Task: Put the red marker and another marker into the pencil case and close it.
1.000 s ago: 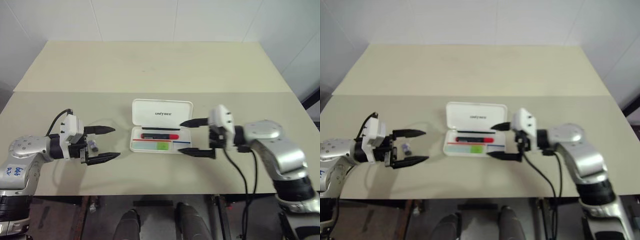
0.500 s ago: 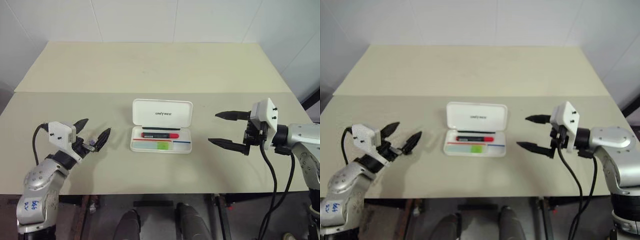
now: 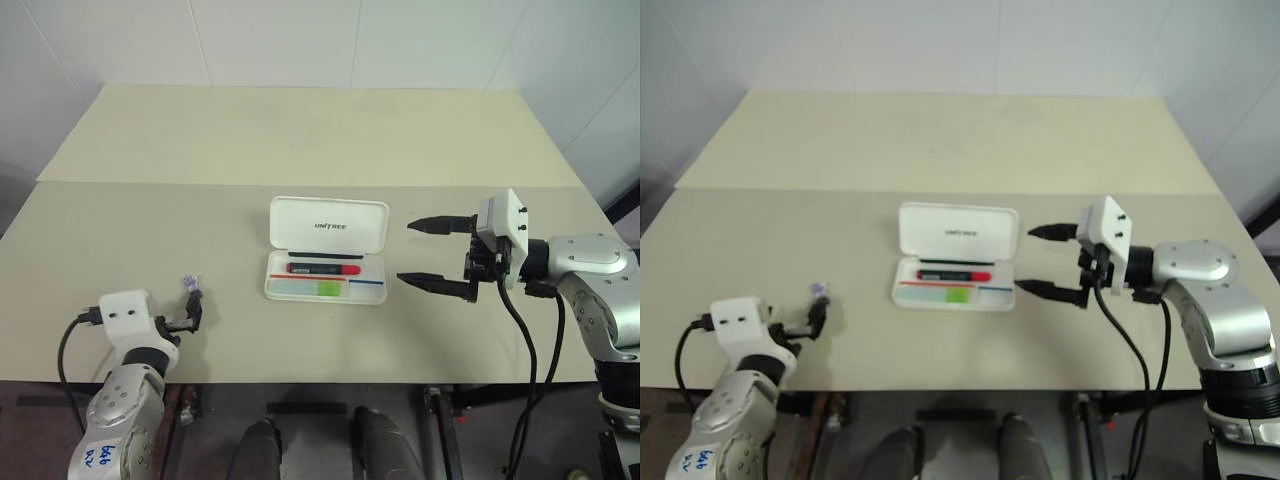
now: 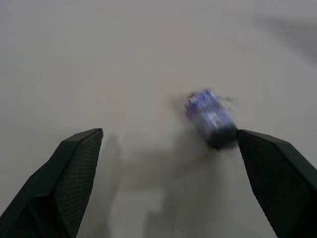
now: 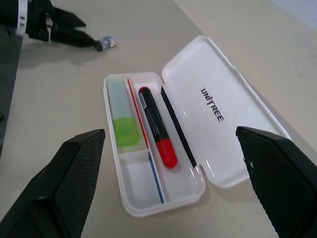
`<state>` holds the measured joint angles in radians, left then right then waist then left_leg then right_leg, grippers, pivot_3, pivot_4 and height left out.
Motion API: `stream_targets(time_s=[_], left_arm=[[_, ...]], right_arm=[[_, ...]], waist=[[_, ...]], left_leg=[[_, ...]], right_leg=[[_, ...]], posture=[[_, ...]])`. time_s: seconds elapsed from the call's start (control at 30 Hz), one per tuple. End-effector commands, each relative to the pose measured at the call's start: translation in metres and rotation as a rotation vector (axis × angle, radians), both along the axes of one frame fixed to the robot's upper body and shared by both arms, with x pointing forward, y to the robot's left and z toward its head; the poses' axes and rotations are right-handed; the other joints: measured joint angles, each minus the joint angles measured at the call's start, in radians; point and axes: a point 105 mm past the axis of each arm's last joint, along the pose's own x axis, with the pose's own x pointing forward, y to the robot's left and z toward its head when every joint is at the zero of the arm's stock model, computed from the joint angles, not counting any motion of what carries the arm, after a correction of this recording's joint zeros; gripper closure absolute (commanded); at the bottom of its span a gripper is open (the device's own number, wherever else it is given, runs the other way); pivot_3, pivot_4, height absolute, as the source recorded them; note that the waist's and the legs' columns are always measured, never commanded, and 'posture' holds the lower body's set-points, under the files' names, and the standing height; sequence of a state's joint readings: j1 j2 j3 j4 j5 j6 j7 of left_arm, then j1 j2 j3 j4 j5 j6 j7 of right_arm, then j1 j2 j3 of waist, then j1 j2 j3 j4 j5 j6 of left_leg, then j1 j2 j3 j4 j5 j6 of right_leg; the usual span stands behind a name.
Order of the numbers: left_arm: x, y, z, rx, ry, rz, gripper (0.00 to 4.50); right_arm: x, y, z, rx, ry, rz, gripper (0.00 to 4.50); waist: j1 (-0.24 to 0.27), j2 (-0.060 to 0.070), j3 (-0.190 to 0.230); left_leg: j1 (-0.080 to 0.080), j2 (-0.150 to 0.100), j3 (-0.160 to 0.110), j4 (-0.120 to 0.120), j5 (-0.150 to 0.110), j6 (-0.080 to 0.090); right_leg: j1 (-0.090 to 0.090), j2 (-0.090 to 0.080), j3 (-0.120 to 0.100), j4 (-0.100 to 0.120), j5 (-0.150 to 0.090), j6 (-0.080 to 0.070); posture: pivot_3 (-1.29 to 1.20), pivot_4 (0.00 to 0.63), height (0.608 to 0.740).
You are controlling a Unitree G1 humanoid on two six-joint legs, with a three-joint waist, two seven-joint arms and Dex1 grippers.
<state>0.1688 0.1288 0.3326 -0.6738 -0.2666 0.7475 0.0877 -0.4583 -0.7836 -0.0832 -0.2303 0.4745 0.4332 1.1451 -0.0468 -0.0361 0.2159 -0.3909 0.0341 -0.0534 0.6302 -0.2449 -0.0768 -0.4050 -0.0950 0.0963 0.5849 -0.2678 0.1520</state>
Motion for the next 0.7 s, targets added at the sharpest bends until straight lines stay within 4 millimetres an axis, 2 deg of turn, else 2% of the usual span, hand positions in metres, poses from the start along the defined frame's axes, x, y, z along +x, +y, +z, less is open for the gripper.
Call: stream_targets(time_s=[0.03,0.27,0.37,0.47,0.57,0.7], left_arm=[[0.004,-0.002,0.011,0.021,-0.035,0.013,0.0],[0.016,-0.003,0.009,0.031,-0.016,0.017,0.0],[0.024,-0.01,0.009,0.017,-0.005,-0.011,0.0],[0.024,-0.009,0.005,-0.007,0.019,-0.001,0.0],[0.024,-0.009,0.003,-0.026,0.031,0.0,0.61],[0.025,-0.007,0.003,-0.019,0.043,0.0,2.03]], right_arm=[[-0.003,0.004,0.013,0.007,-0.046,0.029,0.04],[-0.007,0.006,0.015,0.013,-0.046,0.029,0.04],[-0.009,0.001,0.012,0.011,-0.039,0.01,0.04],[-0.011,0.001,0.014,0.016,-0.041,0.006,0.04],[-0.013,0.003,0.015,0.024,-0.046,0.005,0.0],[-0.014,0.004,0.016,0.031,-0.052,0.003,0.0]], waist=[[-0.001,0.0,0.0],[0.003,0.0,0.0],[0.009,0.0,0.0],[0.012,0.0,0.0],[0.013,0.0,0.0],[0.016,0.0,0.0]], left_leg=[[0.0,0.0,0.0,0.0,0.0,0.0],[-0.001,0.0,0.0,-0.001,0.0,0.0],[0.0,0.0,0.0,-0.002,0.0,0.0],[-0.001,0.0,0.0,-0.001,0.0,0.0],[0.0,0.0,0.0,-0.001,0.0,0.0],[0.0,0.0,0.0,-0.001,0.0,0.0]], right_leg=[[0.0,0.0,0.0,-0.001,0.0,0.0],[0.0,0.0,0.0,-0.002,0.0,0.0],[0.0,0.0,0.0,-0.001,0.0,0.0],[0.0,0.0,0.0,-0.002,0.001,0.0],[0.0,0.0,0.0,-0.002,0.001,0.0],[0.0,0.0,0.0,-0.002,0.0,0.0]], posture=[[0.0,0.15,0.74],[0.0,0.15,0.74],[0.0,0.15,0.74],[0.0,0.15,0.74],[0.0,0.15,0.74],[0.0,0.15,0.74]])
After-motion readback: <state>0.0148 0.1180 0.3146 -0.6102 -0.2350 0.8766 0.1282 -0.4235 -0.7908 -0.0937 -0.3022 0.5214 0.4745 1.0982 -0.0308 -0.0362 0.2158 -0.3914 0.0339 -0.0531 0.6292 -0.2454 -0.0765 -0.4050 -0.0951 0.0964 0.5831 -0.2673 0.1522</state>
